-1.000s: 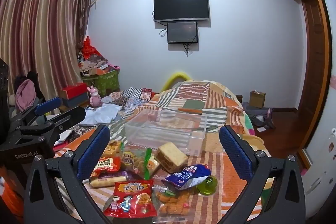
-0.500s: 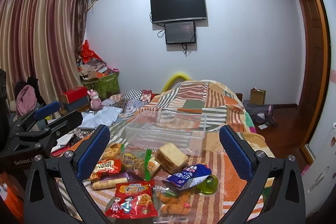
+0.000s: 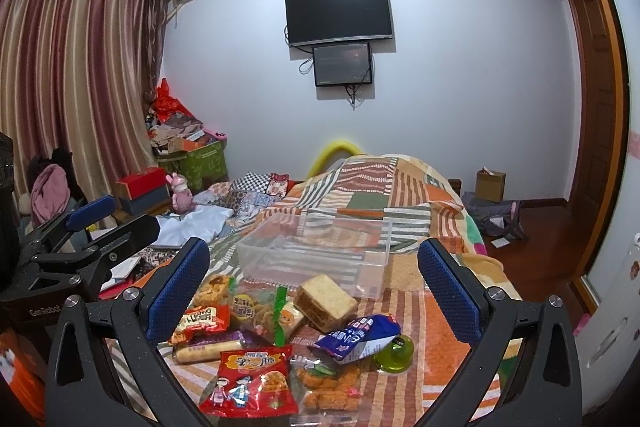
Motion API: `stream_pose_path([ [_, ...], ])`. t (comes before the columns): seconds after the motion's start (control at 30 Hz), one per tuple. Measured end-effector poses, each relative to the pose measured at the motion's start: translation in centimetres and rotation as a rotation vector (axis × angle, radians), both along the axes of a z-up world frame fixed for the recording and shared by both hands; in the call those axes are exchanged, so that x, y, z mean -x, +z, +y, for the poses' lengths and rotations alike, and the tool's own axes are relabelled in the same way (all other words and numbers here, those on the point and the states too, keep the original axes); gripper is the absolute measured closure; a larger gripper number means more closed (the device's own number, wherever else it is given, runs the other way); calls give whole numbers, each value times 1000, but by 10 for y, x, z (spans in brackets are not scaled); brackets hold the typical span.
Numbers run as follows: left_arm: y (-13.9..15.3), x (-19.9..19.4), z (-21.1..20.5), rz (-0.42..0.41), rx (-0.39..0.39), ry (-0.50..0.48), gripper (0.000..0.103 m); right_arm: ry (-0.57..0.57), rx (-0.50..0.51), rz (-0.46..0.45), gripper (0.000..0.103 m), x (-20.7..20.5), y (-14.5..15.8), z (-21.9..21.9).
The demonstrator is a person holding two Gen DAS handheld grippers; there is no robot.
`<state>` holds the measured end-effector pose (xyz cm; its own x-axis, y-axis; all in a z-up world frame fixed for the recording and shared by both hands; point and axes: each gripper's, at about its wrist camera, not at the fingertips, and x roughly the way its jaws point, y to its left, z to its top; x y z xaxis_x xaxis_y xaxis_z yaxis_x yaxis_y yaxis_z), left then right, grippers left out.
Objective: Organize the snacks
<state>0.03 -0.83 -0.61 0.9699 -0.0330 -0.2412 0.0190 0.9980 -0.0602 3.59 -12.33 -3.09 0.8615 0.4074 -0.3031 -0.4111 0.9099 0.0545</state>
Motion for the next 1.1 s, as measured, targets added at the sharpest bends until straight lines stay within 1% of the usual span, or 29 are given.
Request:
stream_pose_path([
  [1.1,6,3,2,-6,6,-2,0,7,6,-10,0,5,4,6],
])
